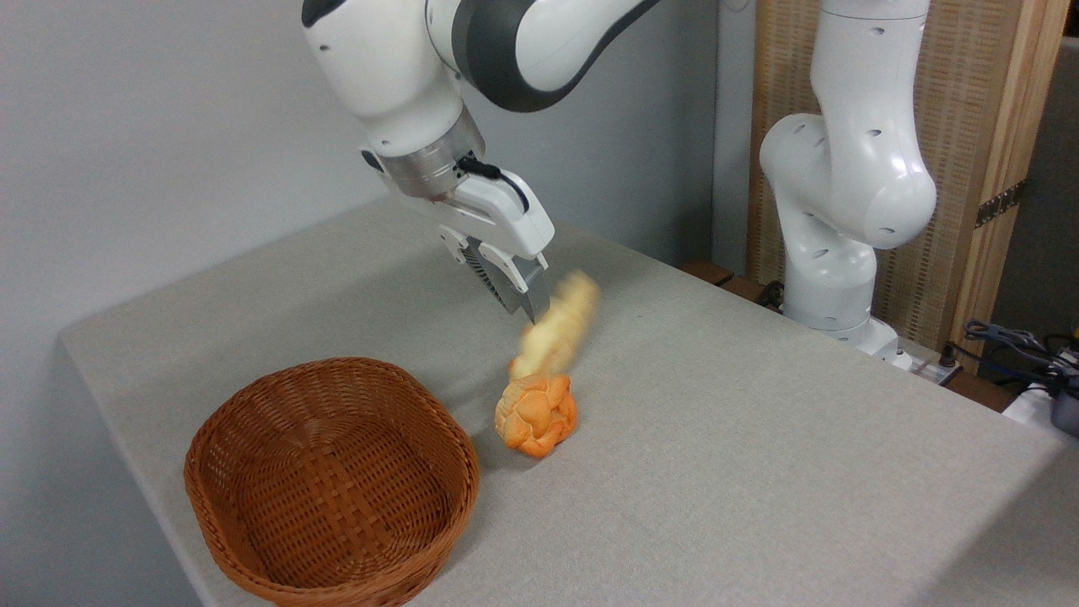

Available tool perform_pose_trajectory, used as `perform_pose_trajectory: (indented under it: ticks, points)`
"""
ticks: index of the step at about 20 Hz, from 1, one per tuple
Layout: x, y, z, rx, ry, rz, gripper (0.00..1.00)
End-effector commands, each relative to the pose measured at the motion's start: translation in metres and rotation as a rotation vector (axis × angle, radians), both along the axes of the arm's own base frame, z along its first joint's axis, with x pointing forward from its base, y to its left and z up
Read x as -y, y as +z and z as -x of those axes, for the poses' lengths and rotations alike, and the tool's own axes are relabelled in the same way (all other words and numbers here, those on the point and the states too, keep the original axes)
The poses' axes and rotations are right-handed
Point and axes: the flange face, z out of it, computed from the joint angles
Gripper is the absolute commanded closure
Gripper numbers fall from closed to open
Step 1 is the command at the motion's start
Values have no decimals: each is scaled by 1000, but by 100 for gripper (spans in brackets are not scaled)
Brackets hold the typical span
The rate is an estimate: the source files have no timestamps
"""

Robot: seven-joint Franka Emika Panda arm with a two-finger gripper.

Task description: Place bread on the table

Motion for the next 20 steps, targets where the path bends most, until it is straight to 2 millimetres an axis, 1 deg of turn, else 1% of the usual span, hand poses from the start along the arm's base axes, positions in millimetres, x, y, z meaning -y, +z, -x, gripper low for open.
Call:
perform_pose_trajectory:
  ticks: [1, 4, 6, 11, 13, 15, 18, 20]
  points:
    - [-4, 1, 2, -1, -28, -20, 0]
    - [-6, 4, -1, 19, -25, -21, 0]
    - [-8, 9, -6, 57, -18, -15, 0]
    - [-15, 21, -28, 234, -36, -69, 0]
    - [-16, 27, -36, 306, -34, -65, 0]
    - [-24, 33, -43, 363, -31, -52, 0]
    - [-60, 33, -49, 376, -107, -13, 0]
    - [-82, 37, -51, 383, -88, 21, 0]
